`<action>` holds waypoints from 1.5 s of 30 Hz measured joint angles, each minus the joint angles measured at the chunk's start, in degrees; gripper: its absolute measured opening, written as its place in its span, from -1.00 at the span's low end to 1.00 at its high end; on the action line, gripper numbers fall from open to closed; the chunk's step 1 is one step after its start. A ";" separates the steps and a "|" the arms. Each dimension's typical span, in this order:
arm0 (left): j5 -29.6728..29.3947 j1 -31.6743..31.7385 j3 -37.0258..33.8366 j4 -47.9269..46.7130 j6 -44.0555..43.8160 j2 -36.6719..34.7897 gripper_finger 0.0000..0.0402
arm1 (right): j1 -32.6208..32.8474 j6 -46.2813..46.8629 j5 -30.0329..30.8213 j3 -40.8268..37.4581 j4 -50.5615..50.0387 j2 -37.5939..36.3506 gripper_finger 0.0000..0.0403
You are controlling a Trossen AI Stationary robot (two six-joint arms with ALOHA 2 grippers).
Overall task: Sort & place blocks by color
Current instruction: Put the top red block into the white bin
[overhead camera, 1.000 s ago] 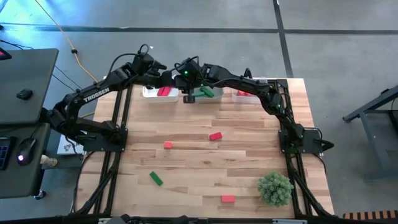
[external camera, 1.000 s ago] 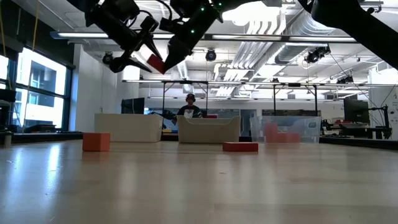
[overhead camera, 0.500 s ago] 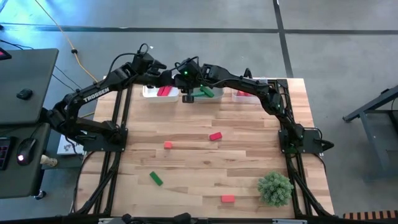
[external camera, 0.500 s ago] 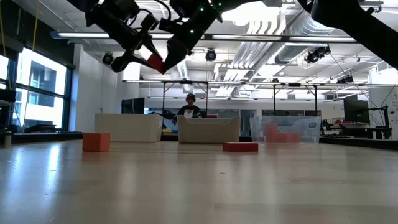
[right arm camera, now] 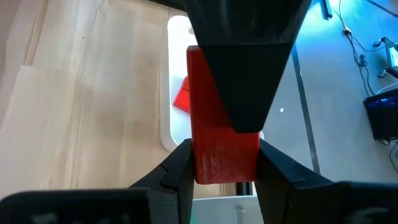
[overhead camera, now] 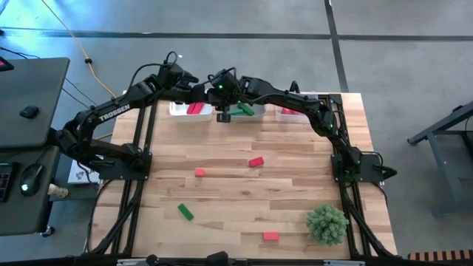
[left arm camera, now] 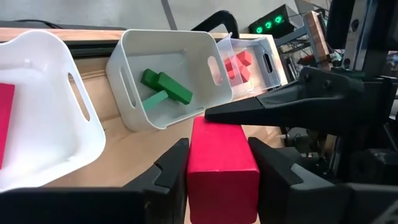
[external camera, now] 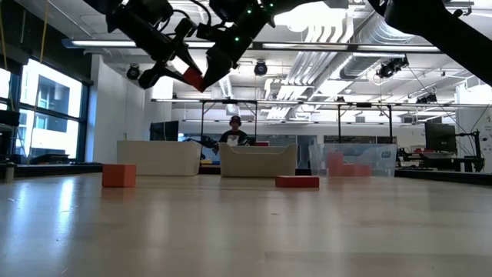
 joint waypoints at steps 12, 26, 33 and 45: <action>-0.33 -0.09 -0.02 1.57 1.48 0.02 -0.45 | -0.04 0.02 1.84 0.08 -0.26 0.00 -0.38; -1.56 -0.24 -0.06 1.52 4.79 0.02 -0.46 | -0.09 0.35 3.01 0.09 -1.03 -0.02 0.01; -4.55 -0.22 -0.04 0.27 8.31 0.02 -0.46 | -0.02 0.51 7.81 0.09 -1.65 -0.02 0.04; -12.45 2.47 -0.12 -7.27 19.63 0.02 -0.46 | 0.64 11.08 14.32 0.09 -5.09 -0.04 0.04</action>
